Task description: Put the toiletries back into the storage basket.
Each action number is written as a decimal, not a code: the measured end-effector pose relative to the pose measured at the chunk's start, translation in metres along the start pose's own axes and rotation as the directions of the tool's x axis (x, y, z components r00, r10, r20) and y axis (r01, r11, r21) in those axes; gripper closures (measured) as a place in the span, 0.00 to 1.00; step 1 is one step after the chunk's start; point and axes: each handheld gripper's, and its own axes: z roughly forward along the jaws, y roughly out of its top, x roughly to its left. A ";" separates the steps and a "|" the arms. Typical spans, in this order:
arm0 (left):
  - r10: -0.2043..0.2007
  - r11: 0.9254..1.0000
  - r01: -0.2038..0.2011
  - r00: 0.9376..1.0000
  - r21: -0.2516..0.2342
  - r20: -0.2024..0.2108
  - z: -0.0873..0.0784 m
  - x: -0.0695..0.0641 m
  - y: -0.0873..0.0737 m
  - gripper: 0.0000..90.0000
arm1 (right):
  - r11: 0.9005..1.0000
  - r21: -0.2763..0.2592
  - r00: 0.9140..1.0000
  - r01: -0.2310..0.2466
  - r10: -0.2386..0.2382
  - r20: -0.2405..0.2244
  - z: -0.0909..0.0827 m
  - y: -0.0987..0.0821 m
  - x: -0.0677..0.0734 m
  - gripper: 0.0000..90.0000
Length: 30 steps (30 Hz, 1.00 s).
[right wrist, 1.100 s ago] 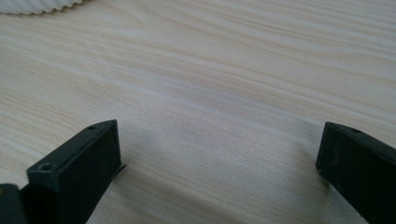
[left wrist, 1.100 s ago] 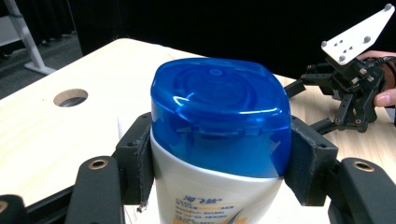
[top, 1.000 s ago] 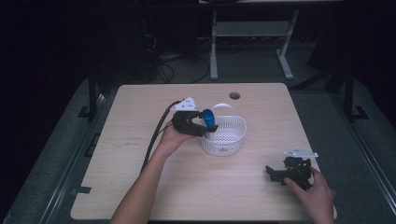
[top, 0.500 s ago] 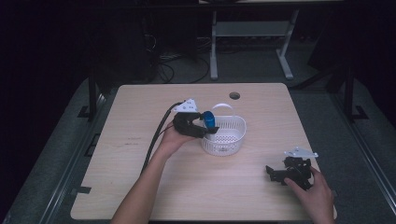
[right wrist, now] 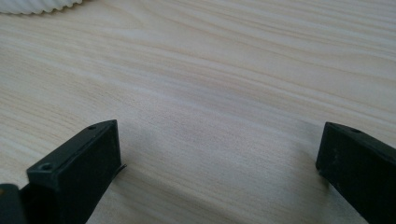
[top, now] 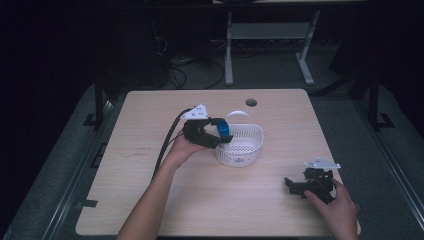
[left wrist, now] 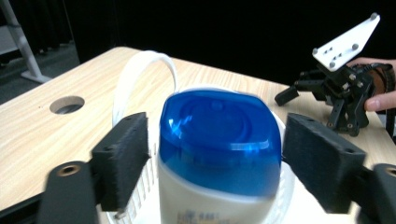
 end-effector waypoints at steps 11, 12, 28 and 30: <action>0.000 1.000 0.001 0.999 0.029 -0.051 -0.014 -0.001 0.002 0.15 | 1.000 0.000 1.000 0.000 0.000 0.000 0.000 0.000 0.000 0.00; 0.001 0.999 0.001 0.998 0.036 -0.056 -0.016 -0.001 0.003 0.15 | 1.000 0.000 1.000 0.000 0.000 0.000 0.000 0.000 0.000 0.00; -0.012 0.997 0.023 0.988 0.069 -0.153 -0.053 -0.006 -0.007 0.15 | 1.000 0.000 1.000 0.000 0.000 0.000 0.000 0.000 0.000 0.00; -0.013 0.997 0.026 0.986 0.073 -0.166 -0.059 -0.006 -0.008 0.15 | 1.000 0.000 1.000 0.000 0.000 0.000 0.000 0.000 0.000 0.00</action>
